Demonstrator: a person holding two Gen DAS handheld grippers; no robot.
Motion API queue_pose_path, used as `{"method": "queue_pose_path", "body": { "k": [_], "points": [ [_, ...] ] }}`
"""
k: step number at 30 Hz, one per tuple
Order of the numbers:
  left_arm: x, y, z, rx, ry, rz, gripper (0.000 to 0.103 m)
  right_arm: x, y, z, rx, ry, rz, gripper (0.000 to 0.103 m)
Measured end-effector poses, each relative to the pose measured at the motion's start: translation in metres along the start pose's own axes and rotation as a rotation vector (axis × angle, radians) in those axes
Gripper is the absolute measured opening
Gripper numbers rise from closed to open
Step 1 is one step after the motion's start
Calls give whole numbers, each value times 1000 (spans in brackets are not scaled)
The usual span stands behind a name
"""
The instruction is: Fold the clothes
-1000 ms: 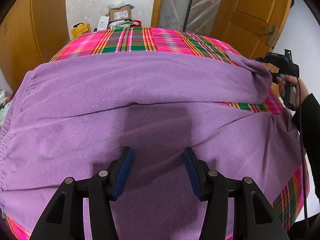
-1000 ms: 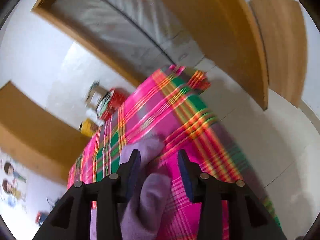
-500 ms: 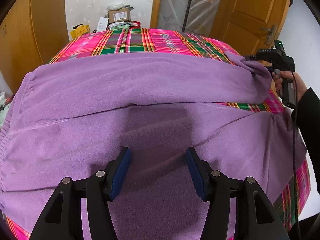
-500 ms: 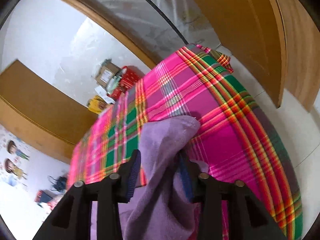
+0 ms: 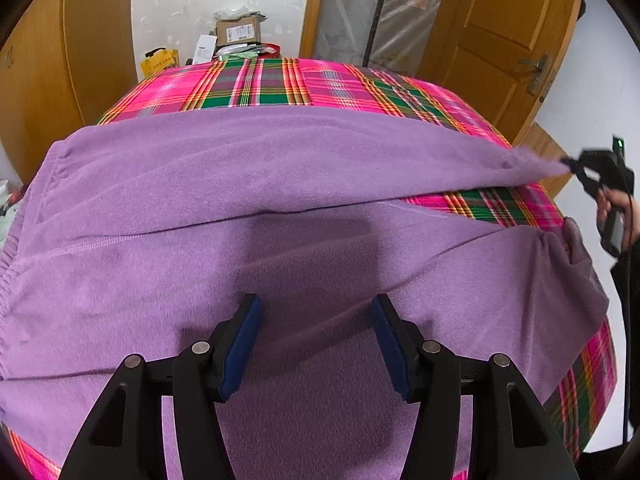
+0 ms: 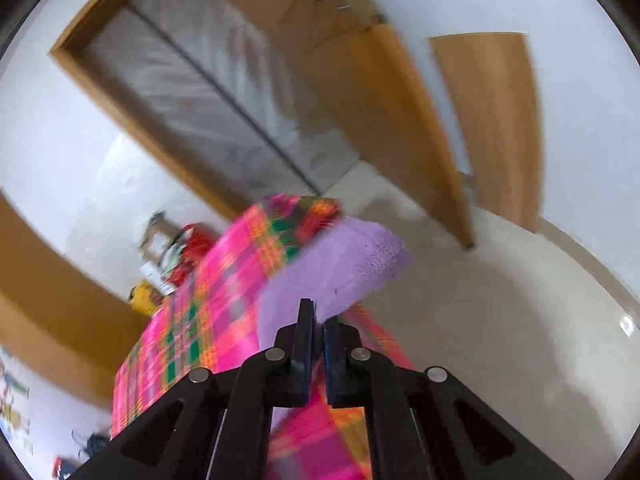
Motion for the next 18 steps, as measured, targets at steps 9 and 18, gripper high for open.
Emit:
{"method": "queue_pose_path", "body": {
  "k": [9,18],
  "points": [
    [9,6,-6,11,3,5,59,23,30,45,-74,78,-94,15],
    [20,18,-25,39,-18,13,59,102,73,86,-195,58,-35,32]
  ]
}}
Point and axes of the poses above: each gripper's, at about its wrist camera, not at the fingertips, and x roughly against the way its jaws point, z to its right, y to its underside, the point moved 4 cm from there along -x, roughly the way its jaws point, and after that the axes turned 7 degrees about -y, right-handed, at the moved point
